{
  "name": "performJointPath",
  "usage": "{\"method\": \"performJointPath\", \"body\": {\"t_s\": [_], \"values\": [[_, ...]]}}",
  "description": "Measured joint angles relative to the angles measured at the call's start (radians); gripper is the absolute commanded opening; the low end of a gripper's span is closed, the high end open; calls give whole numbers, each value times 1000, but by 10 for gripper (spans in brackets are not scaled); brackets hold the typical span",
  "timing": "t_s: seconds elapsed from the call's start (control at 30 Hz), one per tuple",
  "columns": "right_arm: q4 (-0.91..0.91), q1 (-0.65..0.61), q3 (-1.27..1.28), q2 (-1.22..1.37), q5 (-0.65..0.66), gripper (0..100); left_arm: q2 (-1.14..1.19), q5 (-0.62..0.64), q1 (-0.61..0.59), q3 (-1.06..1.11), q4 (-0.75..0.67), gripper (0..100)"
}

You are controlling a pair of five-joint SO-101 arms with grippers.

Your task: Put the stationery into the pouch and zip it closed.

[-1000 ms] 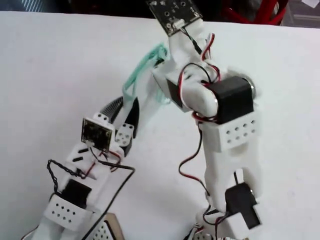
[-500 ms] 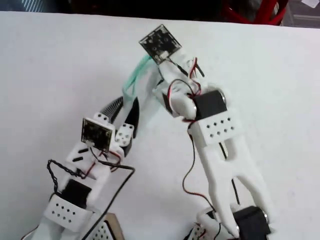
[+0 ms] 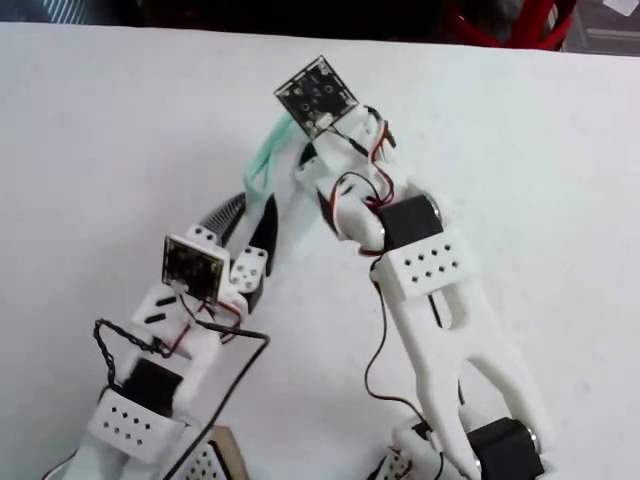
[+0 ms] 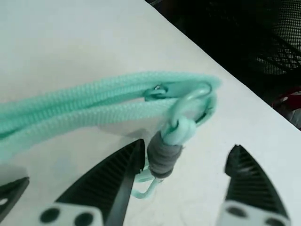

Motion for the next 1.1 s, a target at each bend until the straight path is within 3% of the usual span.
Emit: {"method": "performJointPath", "body": {"t_s": [0.1, 0.2, 0.4, 0.73, 1.1], "values": [[0, 2, 0, 0, 0, 71, 0, 0, 0, 0, 0, 27], [2, 5, 2, -49, 0, 11, 0, 0, 0, 0, 0, 27], [31, -29, 2, -253, 0, 19, 0, 0, 5, 0, 0, 27], [279, -167, -12, -293, 5, 19, 5, 0, 6, 2, 0, 24], [652, -362, -253, -305, 118, 19, 11, 0, 8, 3, 2, 24]]}}
